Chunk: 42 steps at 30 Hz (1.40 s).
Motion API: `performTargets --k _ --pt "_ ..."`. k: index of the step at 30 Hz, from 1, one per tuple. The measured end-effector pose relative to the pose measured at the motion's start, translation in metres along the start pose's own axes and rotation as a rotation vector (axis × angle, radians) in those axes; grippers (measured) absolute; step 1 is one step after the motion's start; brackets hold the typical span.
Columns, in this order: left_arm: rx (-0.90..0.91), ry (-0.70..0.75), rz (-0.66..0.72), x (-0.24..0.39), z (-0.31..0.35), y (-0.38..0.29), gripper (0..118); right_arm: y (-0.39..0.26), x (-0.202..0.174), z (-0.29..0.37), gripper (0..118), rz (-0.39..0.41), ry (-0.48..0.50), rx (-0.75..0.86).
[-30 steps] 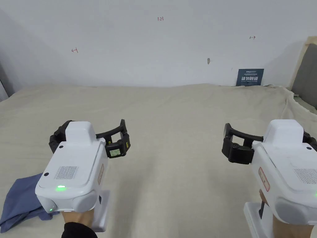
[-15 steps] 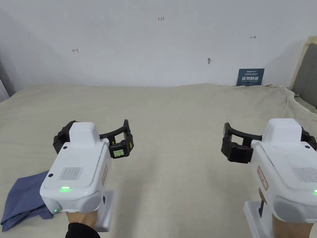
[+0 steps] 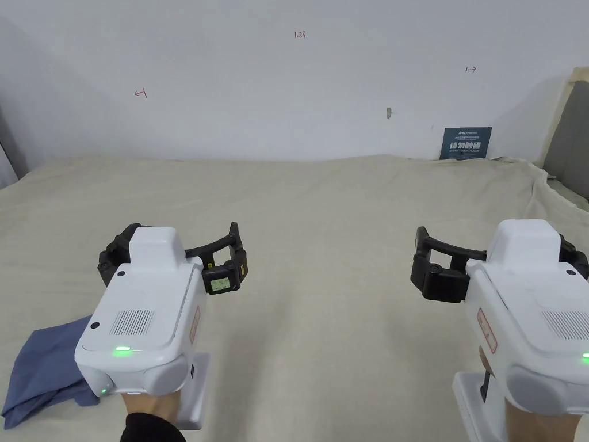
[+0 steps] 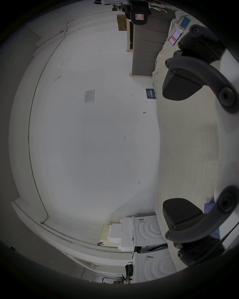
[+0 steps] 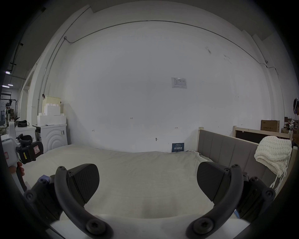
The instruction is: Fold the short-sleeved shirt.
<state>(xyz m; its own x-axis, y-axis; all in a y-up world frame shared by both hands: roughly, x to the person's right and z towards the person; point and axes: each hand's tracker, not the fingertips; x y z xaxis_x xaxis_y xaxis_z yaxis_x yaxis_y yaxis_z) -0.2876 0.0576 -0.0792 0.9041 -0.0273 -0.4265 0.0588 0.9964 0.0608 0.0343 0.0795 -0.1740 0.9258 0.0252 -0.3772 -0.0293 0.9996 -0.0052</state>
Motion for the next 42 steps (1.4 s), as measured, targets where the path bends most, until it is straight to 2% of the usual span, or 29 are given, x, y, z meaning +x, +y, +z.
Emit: performTargets --k 42 --pt "0.003 0.003 -0.009 -0.0033 0.0017 -0.0021 118 0.0022 0.0003 0.0036 118 0.005 -0.006 0.007"
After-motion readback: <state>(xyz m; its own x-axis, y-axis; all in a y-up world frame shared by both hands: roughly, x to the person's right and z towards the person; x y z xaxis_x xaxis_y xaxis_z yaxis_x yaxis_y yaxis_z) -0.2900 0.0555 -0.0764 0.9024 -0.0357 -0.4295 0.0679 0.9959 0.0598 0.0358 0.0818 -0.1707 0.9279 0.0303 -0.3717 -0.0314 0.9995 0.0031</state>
